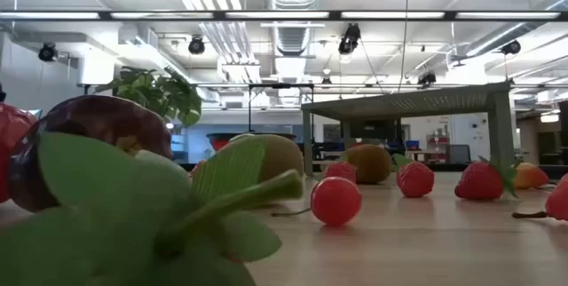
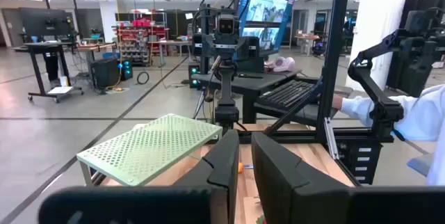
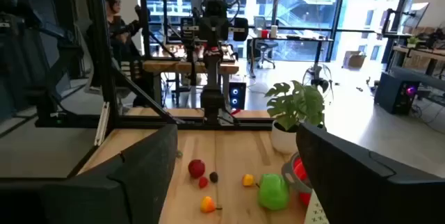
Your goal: Pick & Place Fruit
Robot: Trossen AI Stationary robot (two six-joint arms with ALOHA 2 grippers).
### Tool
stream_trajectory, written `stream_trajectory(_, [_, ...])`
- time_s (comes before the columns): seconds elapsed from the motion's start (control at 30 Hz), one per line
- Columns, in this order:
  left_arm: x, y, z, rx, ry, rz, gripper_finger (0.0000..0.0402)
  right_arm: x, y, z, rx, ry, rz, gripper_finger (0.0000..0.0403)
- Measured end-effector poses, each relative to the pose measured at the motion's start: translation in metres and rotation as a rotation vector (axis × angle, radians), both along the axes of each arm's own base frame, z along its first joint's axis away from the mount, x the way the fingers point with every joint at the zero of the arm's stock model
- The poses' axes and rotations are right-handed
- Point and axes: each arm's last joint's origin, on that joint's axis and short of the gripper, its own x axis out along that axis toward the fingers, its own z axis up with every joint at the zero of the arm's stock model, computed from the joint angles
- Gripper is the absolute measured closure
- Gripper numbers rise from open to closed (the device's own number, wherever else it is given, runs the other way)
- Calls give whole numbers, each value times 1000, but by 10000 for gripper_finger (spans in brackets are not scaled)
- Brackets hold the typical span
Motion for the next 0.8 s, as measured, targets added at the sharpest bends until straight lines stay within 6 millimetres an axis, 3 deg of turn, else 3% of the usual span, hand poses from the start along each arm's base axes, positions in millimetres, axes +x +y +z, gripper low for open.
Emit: stream_trajectory(0.8, [0,0,0,0,0,0,355,0,0,0,0,0,0,44])
